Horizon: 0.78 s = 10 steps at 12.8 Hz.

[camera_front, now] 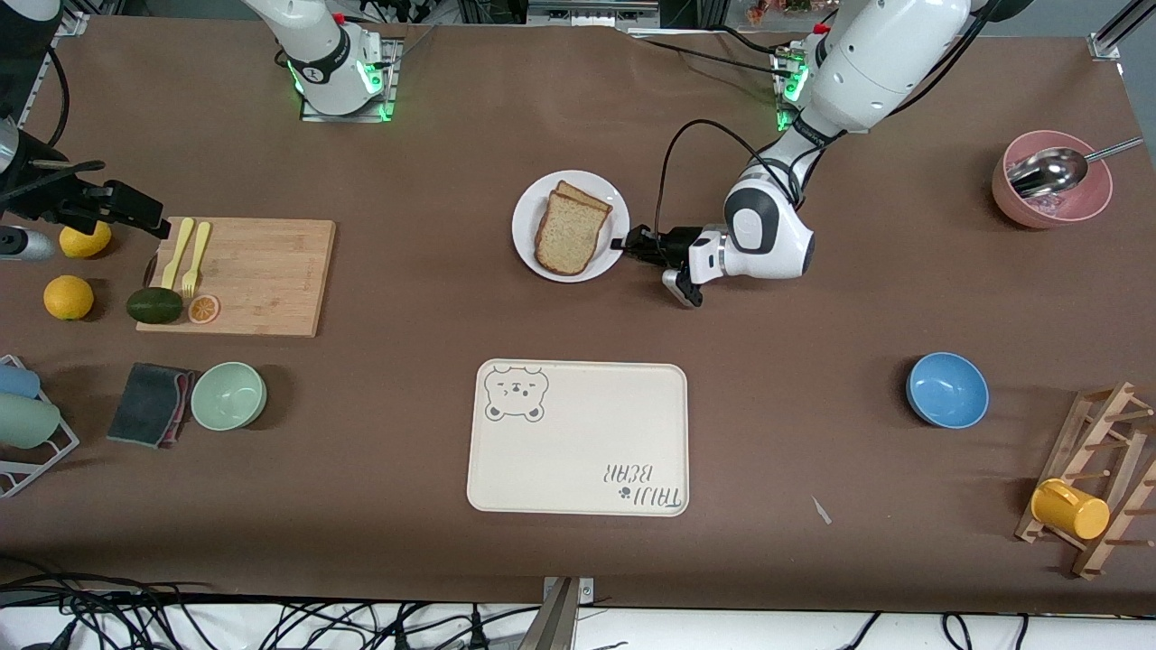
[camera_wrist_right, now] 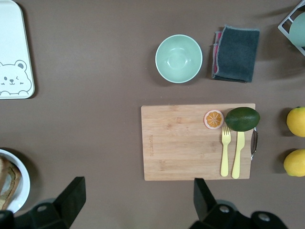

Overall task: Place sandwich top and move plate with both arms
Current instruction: 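Slide the plate with the left gripper onto the bear tray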

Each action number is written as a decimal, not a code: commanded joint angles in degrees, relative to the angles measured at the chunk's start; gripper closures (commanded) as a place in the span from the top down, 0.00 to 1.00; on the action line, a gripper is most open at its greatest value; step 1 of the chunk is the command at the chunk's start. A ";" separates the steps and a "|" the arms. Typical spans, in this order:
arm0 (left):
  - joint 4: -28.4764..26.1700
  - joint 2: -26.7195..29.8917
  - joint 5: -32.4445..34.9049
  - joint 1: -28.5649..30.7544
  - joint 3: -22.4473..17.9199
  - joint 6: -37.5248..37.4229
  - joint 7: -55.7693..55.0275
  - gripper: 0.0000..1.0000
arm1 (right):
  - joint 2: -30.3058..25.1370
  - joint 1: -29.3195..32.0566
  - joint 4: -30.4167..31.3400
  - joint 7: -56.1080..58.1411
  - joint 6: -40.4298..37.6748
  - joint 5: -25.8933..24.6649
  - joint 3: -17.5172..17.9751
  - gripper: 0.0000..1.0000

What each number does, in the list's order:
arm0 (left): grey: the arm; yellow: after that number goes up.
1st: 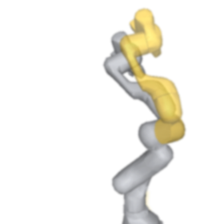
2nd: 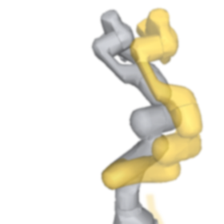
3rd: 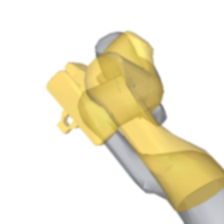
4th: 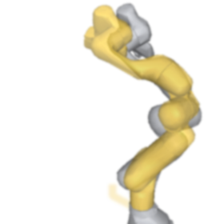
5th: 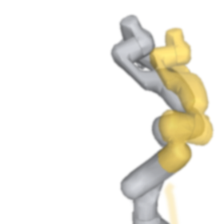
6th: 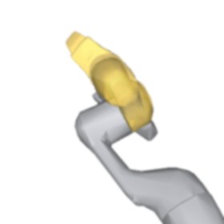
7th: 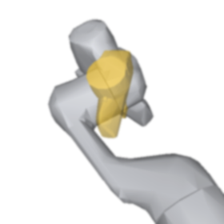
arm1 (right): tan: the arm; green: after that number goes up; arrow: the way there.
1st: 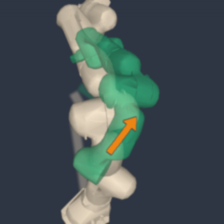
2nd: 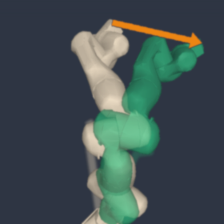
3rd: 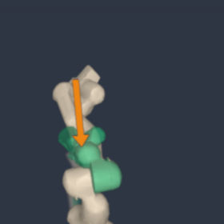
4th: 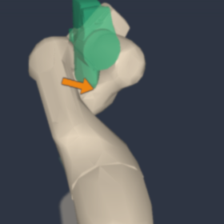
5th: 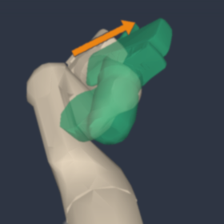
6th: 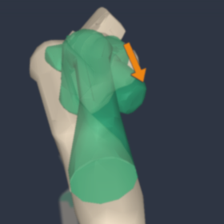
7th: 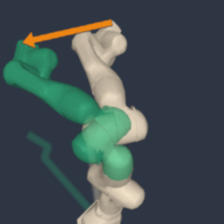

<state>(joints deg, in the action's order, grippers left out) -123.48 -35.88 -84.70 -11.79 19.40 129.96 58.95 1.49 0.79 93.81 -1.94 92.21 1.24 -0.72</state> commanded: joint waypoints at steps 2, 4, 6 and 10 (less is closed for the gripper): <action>0.08 2.03 -2.75 1.15 -0.07 -2.15 1.70 0.00 | -0.53 0.35 0.59 0.62 -0.36 1.05 -0.25 1.00; 0.08 3.09 -2.75 2.20 -0.07 -3.31 1.61 0.00 | -0.53 0.35 0.59 0.62 -0.36 1.05 -0.25 1.00; 0.08 3.80 -2.22 3.34 -0.07 -4.53 1.87 0.00 | -0.61 0.35 0.59 0.62 -0.36 1.05 -0.25 1.00; 2.01 5.38 -1.87 6.42 -0.07 -6.12 2.22 0.00 | -0.53 0.35 0.59 0.62 -0.36 1.05 -0.25 1.00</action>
<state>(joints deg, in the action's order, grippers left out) -121.90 -32.57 -84.70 -6.70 19.25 125.66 59.56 1.52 0.79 93.81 -1.93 92.12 1.32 -0.96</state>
